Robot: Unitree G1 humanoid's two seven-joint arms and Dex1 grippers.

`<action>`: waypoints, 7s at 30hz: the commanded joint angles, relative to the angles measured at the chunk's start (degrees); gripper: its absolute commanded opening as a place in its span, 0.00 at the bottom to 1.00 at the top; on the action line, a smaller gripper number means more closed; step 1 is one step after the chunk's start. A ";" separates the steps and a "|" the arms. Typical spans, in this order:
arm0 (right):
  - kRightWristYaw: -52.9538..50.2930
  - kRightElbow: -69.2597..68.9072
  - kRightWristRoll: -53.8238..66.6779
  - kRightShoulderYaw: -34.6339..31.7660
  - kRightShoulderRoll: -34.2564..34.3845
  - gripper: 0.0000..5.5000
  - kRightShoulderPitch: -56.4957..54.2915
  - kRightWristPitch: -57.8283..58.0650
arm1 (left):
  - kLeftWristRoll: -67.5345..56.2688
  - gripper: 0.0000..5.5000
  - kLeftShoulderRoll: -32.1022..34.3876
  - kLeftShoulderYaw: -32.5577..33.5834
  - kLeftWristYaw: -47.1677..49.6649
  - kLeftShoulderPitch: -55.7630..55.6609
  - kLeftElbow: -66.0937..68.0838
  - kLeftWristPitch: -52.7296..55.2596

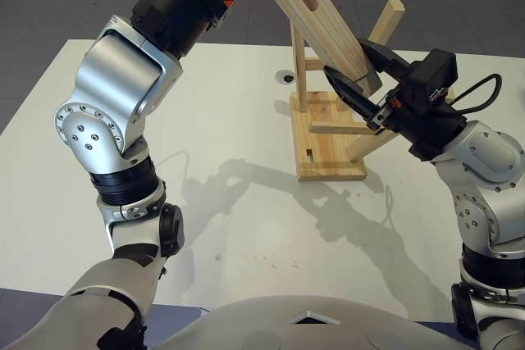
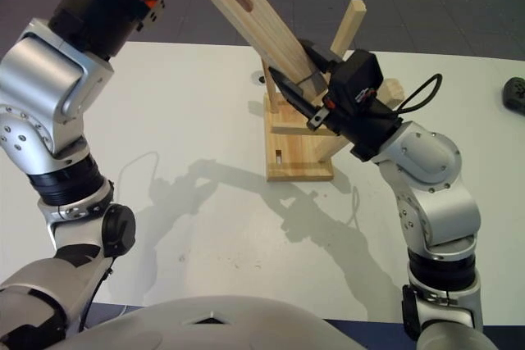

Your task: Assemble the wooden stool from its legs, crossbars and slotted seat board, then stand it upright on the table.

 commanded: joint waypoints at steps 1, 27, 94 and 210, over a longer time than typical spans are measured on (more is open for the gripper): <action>-0.10 -0.68 -0.77 0.32 0.31 0.38 0.23 -0.33 | -0.88 0.39 0.96 -0.61 0.75 0.82 0.33 -0.70; -18.20 16.37 24.62 -21.75 -5.38 0.92 -13.38 11.13 | 33.34 0.19 15.31 -2.08 -6.36 7.15 -0.14 -4.56; 18.50 7.41 39.01 -17.19 -13.50 0.83 6.64 25.41 | 53.87 0.19 -3.94 -8.25 -12.63 28.05 -16.91 7.26; 6.97 6.04 30.20 -3.86 -10.48 0.41 13.03 16.87 | 72.01 0.19 1.32 -25.06 -30.40 39.11 -13.09 1.91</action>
